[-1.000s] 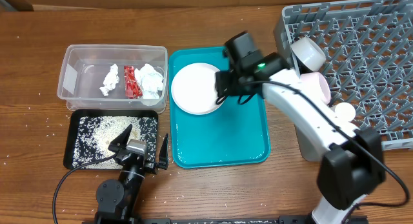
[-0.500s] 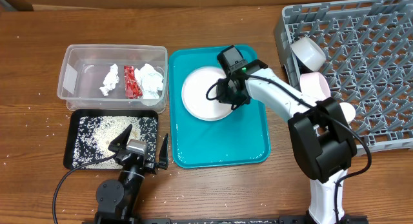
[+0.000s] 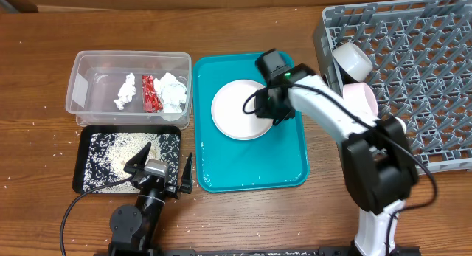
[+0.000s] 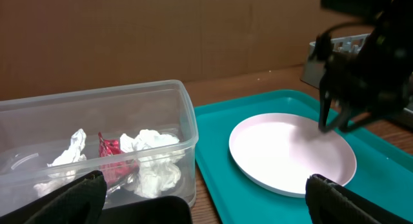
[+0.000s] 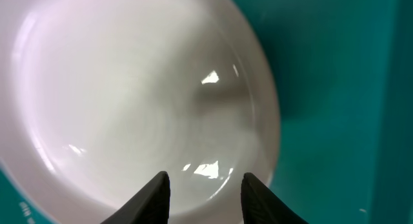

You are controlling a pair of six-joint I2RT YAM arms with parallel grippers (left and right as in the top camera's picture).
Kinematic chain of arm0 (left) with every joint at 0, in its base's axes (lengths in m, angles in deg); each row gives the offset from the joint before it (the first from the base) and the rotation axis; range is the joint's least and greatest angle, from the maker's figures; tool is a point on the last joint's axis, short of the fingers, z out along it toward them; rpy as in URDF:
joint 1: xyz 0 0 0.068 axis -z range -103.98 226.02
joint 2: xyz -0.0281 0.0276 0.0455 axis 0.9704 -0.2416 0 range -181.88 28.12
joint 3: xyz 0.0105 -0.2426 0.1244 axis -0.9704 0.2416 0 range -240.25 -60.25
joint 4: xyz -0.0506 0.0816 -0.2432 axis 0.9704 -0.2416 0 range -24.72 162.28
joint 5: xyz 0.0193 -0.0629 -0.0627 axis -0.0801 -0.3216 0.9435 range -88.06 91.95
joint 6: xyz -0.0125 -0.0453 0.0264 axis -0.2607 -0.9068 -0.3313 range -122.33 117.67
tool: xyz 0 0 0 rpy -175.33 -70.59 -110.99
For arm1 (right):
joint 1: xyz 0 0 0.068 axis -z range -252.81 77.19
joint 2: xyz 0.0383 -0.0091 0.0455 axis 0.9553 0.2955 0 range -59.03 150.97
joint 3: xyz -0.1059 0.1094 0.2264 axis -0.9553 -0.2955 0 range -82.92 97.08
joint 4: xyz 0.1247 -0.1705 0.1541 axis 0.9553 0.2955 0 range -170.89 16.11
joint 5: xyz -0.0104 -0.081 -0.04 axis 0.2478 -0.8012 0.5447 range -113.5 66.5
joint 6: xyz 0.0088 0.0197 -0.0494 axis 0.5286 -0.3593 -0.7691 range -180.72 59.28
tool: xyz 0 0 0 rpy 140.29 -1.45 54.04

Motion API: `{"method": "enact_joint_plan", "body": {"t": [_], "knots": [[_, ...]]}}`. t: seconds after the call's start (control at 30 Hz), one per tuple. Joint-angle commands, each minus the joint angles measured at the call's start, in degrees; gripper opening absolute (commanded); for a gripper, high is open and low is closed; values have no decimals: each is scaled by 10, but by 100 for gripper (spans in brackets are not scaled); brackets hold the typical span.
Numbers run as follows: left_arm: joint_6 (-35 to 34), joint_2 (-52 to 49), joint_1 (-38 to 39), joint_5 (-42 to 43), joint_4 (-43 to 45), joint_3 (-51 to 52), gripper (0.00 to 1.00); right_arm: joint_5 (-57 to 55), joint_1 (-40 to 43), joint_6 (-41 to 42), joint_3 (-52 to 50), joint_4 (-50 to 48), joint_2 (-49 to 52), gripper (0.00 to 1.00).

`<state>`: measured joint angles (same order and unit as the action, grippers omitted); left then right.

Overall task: Sort waste into correct bins and load items into the dishwasher
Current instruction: 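Move the right gripper to the white plate and grip its edge, then carry the white plate into the dish rack and stand it upright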

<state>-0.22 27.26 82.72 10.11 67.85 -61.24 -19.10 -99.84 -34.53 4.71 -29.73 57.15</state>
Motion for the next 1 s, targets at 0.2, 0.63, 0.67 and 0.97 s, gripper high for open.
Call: {"method": "enact_joint_plan", "body": {"t": [0.2, 0.63, 0.67, 0.97], "knots": [[9, 6, -3, 0, 2, 5, 100, -6, 43, -5, -29, -12, -29, 41], [9, 6, -3, 0, 2, 5, 100, 63, 41, -5, -51, -47, 27, 4], [9, 6, -3, 0, 2, 5, 100, 54, 46, -5, -44, -39, 19, 4], [9, 6, -3, 0, 2, 5, 100, -192, 99, -57, 1, 17, -152, 4]]}}
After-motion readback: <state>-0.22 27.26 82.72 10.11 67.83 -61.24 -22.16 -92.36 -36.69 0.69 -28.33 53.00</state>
